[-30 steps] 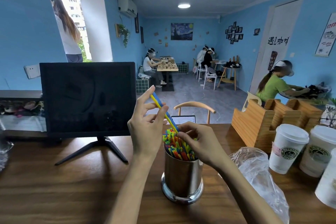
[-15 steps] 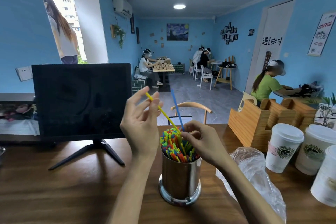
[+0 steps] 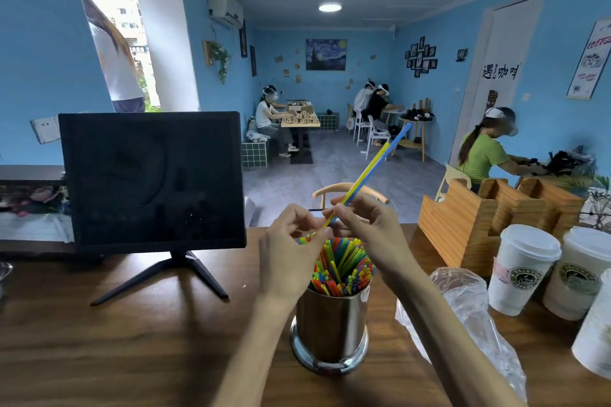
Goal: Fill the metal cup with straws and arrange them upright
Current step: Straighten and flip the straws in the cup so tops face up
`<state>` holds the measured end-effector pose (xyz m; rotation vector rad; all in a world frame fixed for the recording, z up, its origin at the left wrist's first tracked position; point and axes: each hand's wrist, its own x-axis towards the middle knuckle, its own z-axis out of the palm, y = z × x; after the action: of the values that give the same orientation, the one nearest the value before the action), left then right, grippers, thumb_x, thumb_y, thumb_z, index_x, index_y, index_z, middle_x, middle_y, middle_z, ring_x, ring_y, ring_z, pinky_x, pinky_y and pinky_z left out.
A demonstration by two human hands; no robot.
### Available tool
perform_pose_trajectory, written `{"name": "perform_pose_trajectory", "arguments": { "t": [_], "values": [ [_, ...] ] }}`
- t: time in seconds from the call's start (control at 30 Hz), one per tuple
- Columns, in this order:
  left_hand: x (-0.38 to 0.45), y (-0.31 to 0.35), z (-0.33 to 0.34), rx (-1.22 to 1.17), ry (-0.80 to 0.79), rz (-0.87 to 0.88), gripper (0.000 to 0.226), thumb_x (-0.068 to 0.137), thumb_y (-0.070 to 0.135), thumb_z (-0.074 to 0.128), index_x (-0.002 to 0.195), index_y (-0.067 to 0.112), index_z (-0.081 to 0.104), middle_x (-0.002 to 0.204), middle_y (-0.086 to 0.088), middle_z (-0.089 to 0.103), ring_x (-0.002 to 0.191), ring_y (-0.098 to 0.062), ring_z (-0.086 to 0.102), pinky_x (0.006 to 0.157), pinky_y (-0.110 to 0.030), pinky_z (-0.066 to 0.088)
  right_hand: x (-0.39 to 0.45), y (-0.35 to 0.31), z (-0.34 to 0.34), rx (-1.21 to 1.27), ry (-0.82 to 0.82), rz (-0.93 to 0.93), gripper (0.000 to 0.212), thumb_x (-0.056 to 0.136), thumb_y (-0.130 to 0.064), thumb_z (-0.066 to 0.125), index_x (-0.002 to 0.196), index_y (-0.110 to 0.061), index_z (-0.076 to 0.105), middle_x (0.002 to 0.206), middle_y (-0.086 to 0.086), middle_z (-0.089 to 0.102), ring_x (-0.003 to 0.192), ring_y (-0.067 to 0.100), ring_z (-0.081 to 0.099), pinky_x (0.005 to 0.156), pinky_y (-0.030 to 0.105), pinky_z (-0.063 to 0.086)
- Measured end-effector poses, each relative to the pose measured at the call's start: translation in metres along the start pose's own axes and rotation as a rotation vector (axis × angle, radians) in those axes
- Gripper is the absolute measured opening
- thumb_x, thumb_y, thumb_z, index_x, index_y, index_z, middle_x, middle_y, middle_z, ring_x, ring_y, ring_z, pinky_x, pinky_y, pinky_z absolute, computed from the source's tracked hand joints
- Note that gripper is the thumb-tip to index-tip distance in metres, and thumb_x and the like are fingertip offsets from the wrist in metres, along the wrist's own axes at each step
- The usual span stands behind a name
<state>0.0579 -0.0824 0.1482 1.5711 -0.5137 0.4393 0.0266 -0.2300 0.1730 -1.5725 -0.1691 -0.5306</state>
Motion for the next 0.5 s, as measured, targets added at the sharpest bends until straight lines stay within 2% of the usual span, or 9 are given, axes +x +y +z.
{"name": "perform_pose_trajectory", "arguments": {
  "t": [0.07,0.13,0.23,0.3,0.4,0.5],
  "values": [
    [0.006,0.004,-0.002,0.091,-0.032,0.01,0.029,0.08,0.018,0.085,0.091,0.033,0.063,0.097,0.014,0.071,0.094,-0.003,0.068,0.085,-0.04,0.058,0.003,0.006,-0.003,-0.152,0.07,-0.026,0.012,0.099,-0.013,0.063,0.108,-0.007,0.069,0.092,0.006,0.077,0.085,0.022,0.076,0.078,0.034,0.062],
    [0.01,0.007,-0.004,0.064,-0.031,0.004,0.029,0.085,0.022,0.08,0.103,0.036,0.062,0.107,0.018,0.068,0.101,-0.004,0.064,0.09,-0.037,0.056,0.006,0.014,-0.009,-0.44,0.158,-0.074,0.009,0.097,-0.022,0.067,0.104,-0.02,0.071,0.088,-0.004,0.076,0.078,0.01,0.074,0.076,0.036,0.061],
    [0.012,0.007,-0.003,-0.011,-0.059,-0.029,0.03,0.091,0.024,0.074,0.114,0.037,0.06,0.115,0.014,0.066,0.106,-0.005,0.065,0.096,-0.037,0.055,0.0,0.023,-0.013,-0.802,0.085,-0.037,0.016,0.093,-0.037,0.07,0.104,-0.025,0.072,0.09,-0.009,0.075,0.078,0.003,0.069,0.076,0.031,0.059],
    [0.013,0.005,0.001,-0.007,-0.124,-0.061,0.04,0.093,0.028,0.072,0.127,0.039,0.054,0.124,0.014,0.063,0.116,-0.005,0.061,0.101,-0.033,0.051,-0.004,0.028,-0.011,-0.864,0.028,0.002,0.021,0.091,-0.04,0.072,0.102,-0.023,0.072,0.095,-0.006,0.076,0.083,0.005,0.068,0.079,0.029,0.059],
    [0.015,0.004,0.009,-0.049,-0.253,-0.125,0.062,0.093,0.033,0.072,0.145,0.042,0.039,0.142,0.009,0.054,0.131,-0.008,0.053,0.104,-0.025,0.045,-0.007,0.028,-0.011,-0.832,-0.009,-0.003,0.03,0.089,-0.047,0.072,0.109,-0.025,0.068,0.096,-0.009,0.075,0.089,0.007,0.069,0.083,0.036,0.059],
    [0.017,0.003,0.012,-0.059,-0.286,-0.13,0.07,0.094,0.036,0.069,0.151,0.046,0.029,0.149,0.006,0.047,0.133,-0.011,0.05,0.111,-0.036,0.044,-0.004,0.021,-0.011,-0.725,-0.011,-0.003,0.037,0.09,-0.055,0.065,0.118,-0.032,0.062,0.088,-0.02,0.068,0.086,0.002,0.069,0.082,0.031,0.058]
  ]
}}
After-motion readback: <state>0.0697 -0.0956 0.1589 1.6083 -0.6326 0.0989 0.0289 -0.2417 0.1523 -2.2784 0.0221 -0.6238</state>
